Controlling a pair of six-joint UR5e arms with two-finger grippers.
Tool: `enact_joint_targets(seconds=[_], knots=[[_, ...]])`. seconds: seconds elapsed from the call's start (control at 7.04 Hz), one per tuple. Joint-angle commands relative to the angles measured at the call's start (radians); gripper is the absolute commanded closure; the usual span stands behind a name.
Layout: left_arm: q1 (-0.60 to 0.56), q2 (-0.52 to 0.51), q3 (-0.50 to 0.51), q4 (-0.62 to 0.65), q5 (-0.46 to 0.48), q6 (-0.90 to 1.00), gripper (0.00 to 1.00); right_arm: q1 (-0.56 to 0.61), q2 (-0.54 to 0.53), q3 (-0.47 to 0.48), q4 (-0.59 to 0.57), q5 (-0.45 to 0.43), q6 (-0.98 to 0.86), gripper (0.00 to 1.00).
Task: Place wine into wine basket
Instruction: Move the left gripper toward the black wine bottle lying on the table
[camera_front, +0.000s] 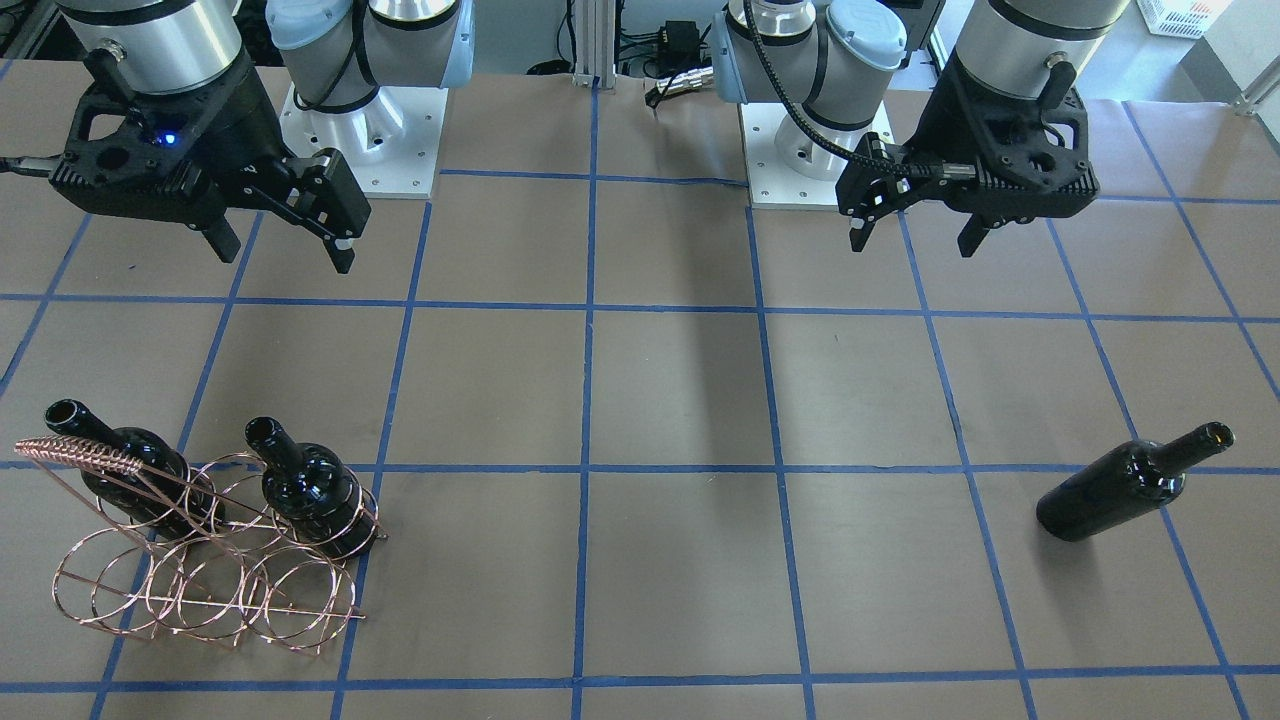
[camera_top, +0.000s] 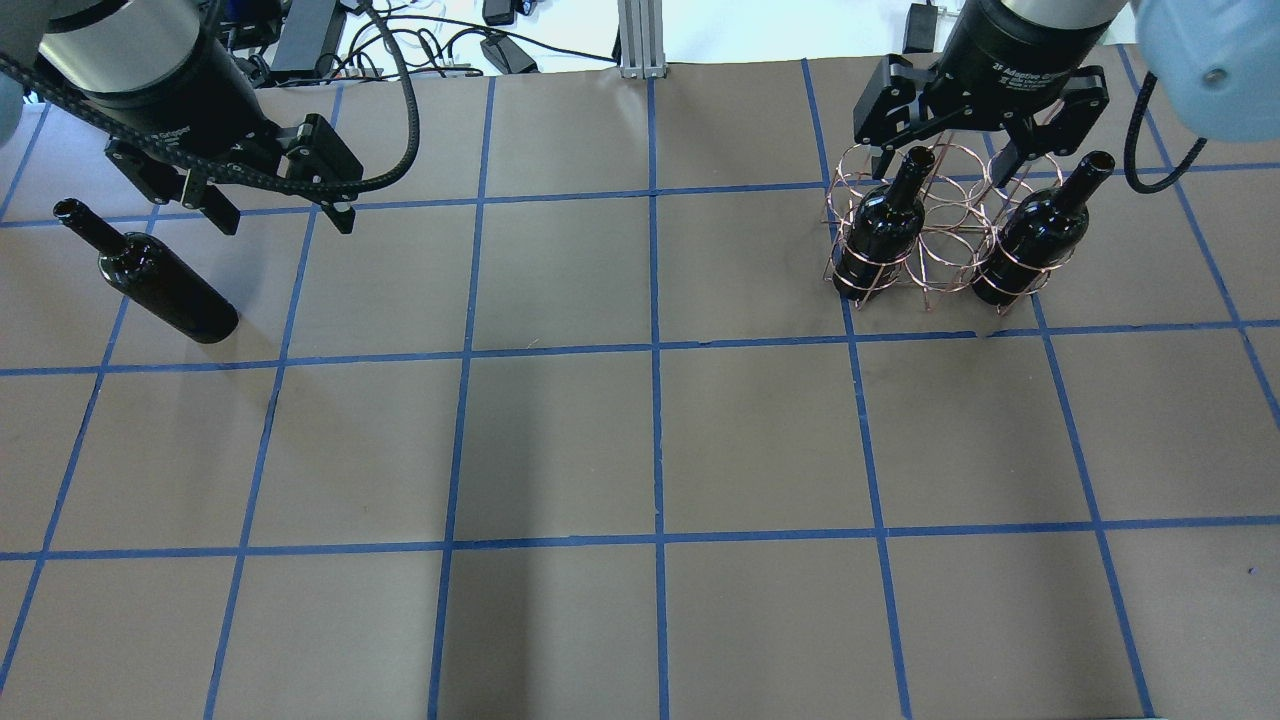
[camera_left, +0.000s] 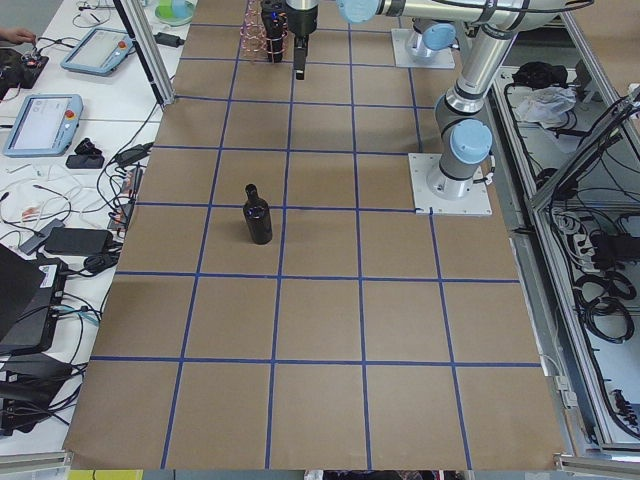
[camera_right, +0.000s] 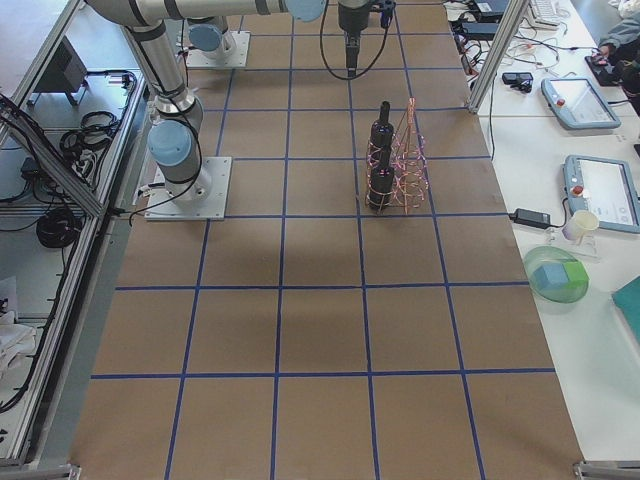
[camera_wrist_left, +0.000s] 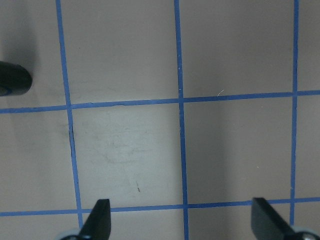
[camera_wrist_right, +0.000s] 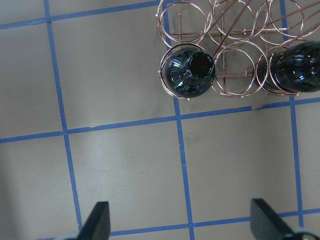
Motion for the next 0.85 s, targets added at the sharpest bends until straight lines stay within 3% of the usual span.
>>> enact_joint_targets(seconds=[0.0,0.71], knots=[[0.019,-0.01,0.017,0.005,0.002,0.005,0.0,0.0,0.0,0.0,0.0,0.002,0.0,0.0],[0.336,-0.084,0.089,-0.021,0.001,0.224,0.0,0.0,0.0,0.0,0.0,0.002,0.0,0.0]])
